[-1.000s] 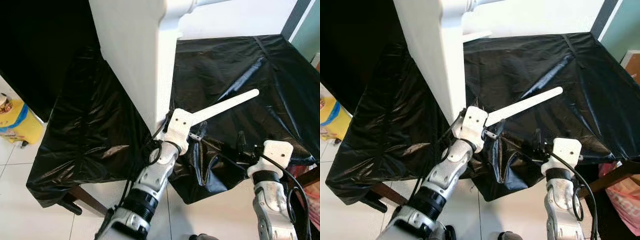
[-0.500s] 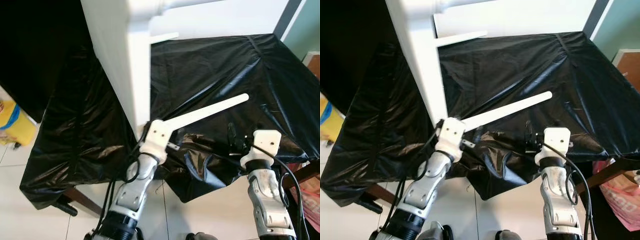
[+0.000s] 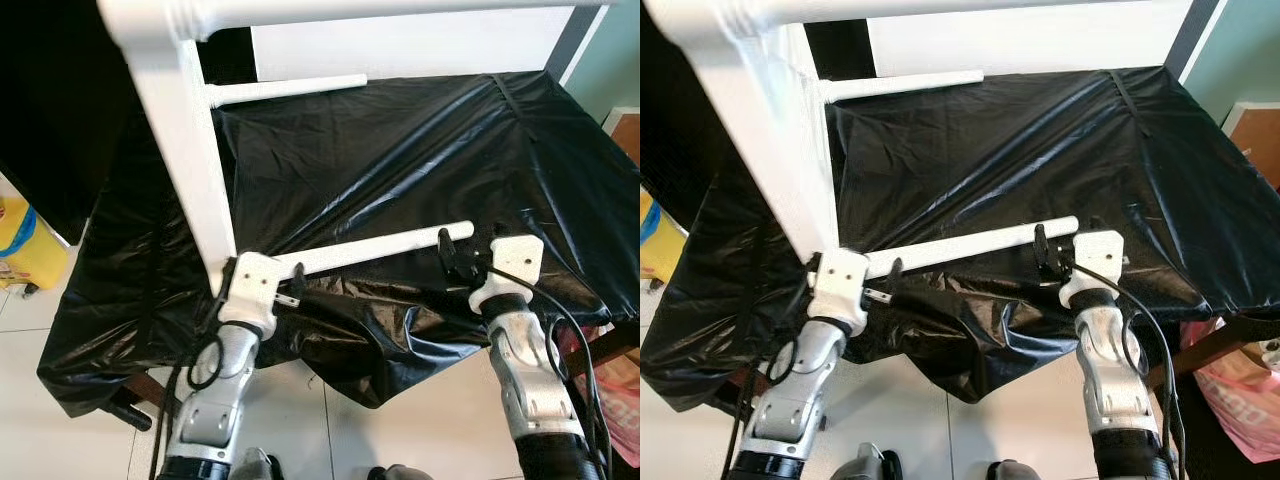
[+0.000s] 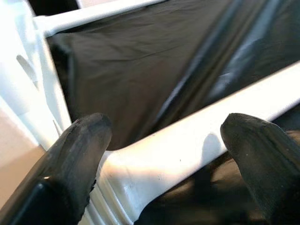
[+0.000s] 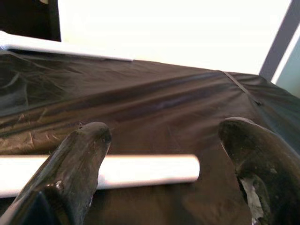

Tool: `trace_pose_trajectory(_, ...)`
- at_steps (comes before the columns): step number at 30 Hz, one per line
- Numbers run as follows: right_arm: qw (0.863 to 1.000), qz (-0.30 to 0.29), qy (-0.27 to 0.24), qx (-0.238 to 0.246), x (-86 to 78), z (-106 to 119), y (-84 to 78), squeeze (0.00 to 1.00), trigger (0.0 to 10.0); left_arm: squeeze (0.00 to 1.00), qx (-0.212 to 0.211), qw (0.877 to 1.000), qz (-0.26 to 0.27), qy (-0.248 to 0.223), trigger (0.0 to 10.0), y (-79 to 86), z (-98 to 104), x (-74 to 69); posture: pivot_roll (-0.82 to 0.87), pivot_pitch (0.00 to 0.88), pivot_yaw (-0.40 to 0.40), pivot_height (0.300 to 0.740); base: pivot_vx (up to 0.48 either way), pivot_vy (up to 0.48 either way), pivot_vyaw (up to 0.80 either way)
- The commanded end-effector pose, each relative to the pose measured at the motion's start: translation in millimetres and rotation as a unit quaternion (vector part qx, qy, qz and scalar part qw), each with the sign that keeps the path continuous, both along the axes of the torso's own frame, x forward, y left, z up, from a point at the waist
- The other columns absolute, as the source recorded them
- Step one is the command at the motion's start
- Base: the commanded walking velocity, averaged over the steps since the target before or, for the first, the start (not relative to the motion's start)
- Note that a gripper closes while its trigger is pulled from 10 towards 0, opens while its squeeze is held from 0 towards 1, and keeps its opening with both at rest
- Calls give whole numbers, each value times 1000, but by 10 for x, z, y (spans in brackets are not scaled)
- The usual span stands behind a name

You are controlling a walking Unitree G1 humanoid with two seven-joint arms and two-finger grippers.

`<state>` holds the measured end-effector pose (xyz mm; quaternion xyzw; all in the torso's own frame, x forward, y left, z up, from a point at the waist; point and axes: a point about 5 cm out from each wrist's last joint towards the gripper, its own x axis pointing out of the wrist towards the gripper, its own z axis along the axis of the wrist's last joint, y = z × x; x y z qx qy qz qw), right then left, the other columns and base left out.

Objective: Building children table

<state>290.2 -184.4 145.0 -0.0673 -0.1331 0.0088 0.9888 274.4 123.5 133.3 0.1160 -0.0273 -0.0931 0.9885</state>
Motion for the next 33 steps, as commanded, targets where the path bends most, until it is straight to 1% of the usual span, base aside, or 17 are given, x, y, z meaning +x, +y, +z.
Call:
trace_pose_trajectory(1, 1000, 11, 9, -3, 27, -38, -3, 0, 10000, 0, 3, 998, 62, 7, 10000, 143, -44, -23, 77, 78, -60, 740, 0, 0, 0)
trace_pose_trajectory(6, 999, 30, 21, -4, 179, -1, -23, 0, 10000, 0, 13, 998, 56, 2, 10000, 164, -23, -42, 78, 75, -71, 740, 0, 0, 0)
trace_pose_trajectory(8, 998, 44, 42, -8, 266, -18, -37, 0, 10000, 0, 18, 999, 48, 4, 10000, 194, -28, -53, 83, 75, -76, 740, 0, 0, 0)
trace_pose_trajectory(9, 998, 44, 42, -8, 266, -18, -37, 0, 10000, 0, 18, 999, 48, 4, 10000, 194, -28, -53, 83, 75, -76, 740, 0, 0, 0)
trace_pose_trajectory(10, 997, 52, 56, -11, 303, -39, -38, 0, 10000, 0, 14, 999, 37, 4, 10000, 186, -17, -57, 83, 74, -76, 740, 0, 0, 0)
trace_pose_trajectory(12, 996, 56, 73, -17, 351, -70, -48, 0, 10000, 0, 2, 1000, 14, 3, 10000, 148, 10, -66, 83, 74, -76, 740, 0, 0, 0)
trace_pose_trajectory(14, 995, 53, 88, -4, 403, -88, -66, 0, 10000, 0, -11, 1000, -16, 5, 10000, 65, 41, -73, 83, 74, -77, 740, 0, 0, 0)
trace_pose_trajectory(17, 994, 53, 93, 3, 424, -94, -72, 0, 10000, 0, -14, 1000, -25, 7, 10000, 35, 52, -76, 83, 74, -77, 740, 0, 0, 0)
trace_pose_trajectory(18, 994, 55, 95, -4, 447, -89, -70, 0, 10000, 0, -23, 999, -45, 6, 10000, -18, 70, -83, 80, 73, -78, 740, 0, 0, 0)
trace_pose_trajectory(19, 994, 55, 95, -4, 447, -89, -70, 0, 10000, 0, -23, 999, -45, 6, 10000, -18, 70, -83, 80, 73, -78, 740, 0, 0, 0)
trace_pose_trajectory(20, 994, 57, 97, -10, 469, -87, -70, 0, 10000, 0, -30, 998, -60, 6, 10000, -57, 84, -87, 80, 71, -79, 740, 0, 0, 0)
trace_pose_trajectory(22, 994, 57, 97, -10, 469, -87, -70, 0, 10000, 0, -30, 998, -60, 6, 10000, -57, 84, -87, 80, 71, -79, 740, 0, 0, 0)
trace_pose_trajectory(24, 986, 90, 142, -13, 668, -72, 45, 0, 10000, 0, -63, 983, -170, 0, 10000, -376, 257, -36, 72, 83, -86, 740, 0, 0, 0)
trace_pose_trajectory(26, 986, 90, 142, -13, 668, -72, 45, 0, 10000, 0, -63, 983, -170, 0, 10000, -376, 257, -36, 72, 83, -86, 740, 0, 0, 0)
trace_pose_trajectory(28, 975, 107, 194, -10, 802, -93, 132, 0, 10000, 0, -73, 971, -229, -11, 10000, -556, 393, 7, 68, 87, -89, 740, 0, 0, 0)
trace_pose_trajectory(31, 964, 97, 249, 15, 863, -170, 147, 0, 10000, 0, -86, 965, -246, -18, 10000, -627, 478, 37, 67, 91, -91, 740, 0, 0, 0)
trace_pose_trajectory(33, 960, 96, 261, 25, 864, -194, 148, 0, 10000, 0, -90, 964, -248, -19, 10000, -639, 495, 39, 67, 91, -92, 740, 0, 0, 0)
